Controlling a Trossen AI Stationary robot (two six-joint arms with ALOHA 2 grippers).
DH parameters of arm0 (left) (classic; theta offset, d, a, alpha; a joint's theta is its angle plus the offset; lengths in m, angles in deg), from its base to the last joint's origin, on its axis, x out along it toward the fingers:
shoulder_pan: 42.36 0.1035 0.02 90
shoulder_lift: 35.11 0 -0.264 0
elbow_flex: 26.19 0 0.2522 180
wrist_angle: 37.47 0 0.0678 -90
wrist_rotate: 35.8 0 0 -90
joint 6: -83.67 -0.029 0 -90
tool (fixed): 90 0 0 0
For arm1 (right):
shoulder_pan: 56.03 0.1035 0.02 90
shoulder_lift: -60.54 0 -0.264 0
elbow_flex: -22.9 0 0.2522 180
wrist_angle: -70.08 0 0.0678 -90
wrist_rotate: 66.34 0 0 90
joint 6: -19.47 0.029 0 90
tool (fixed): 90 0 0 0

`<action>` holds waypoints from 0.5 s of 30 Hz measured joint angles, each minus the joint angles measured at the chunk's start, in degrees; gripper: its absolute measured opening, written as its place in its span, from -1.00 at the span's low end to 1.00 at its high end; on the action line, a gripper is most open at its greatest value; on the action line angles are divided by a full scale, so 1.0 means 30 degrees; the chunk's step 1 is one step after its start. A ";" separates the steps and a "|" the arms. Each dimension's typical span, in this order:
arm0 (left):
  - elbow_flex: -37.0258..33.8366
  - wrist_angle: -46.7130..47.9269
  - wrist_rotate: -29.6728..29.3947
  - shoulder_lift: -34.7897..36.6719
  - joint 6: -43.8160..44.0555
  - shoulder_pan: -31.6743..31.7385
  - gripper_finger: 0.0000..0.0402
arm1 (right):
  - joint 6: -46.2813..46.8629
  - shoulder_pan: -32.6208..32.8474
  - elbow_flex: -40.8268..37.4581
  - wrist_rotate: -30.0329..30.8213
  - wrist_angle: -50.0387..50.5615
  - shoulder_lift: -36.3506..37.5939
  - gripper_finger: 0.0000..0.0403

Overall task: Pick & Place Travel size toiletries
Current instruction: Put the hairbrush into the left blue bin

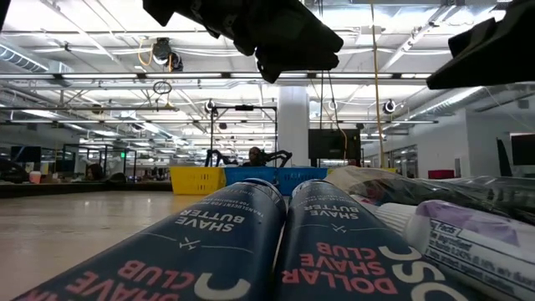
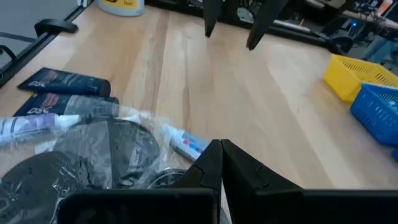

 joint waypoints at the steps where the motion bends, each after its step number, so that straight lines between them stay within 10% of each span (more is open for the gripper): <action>1: 0.0000 -0.0002 0.0000 0.0000 -0.0041 0.0000 -0.26 | -0.0092 0.0090 0.0000 -0.0035 0.0010 0.0051 -1.00; 15: 0.0000 -0.0036 0.0000 0.0000 -0.0139 0.0000 -0.26 | 0.2754 -0.0169 0.0007 -0.6492 -0.0305 -0.2477 -0.67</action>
